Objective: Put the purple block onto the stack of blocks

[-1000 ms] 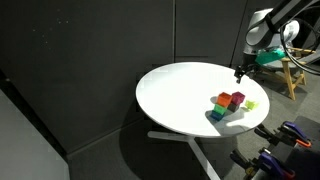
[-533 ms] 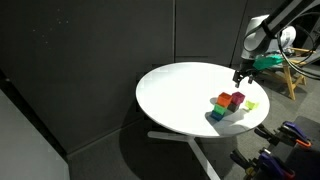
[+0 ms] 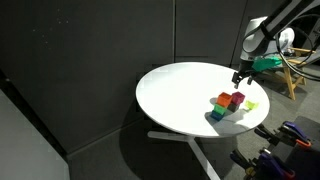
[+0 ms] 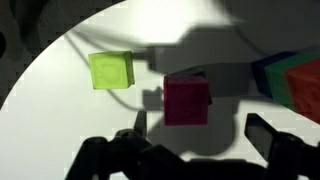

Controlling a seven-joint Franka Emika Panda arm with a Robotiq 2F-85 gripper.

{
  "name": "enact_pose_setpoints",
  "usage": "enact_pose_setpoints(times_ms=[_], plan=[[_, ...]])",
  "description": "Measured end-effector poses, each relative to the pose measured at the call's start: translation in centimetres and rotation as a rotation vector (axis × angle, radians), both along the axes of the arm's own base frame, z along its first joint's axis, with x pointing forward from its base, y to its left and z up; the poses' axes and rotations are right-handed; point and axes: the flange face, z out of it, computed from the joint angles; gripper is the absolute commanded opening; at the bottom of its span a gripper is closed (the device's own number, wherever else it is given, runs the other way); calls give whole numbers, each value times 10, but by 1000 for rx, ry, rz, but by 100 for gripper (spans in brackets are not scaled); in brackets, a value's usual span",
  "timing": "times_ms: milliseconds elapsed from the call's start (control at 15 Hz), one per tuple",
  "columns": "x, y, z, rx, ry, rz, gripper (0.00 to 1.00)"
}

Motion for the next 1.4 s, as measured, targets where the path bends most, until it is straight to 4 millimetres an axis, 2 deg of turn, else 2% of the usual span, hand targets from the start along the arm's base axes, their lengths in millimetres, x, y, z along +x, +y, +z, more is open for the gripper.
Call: enact_pose_setpoints(times_ms=[1400], plan=[[2, 2, -4, -5, -11, 7, 100]])
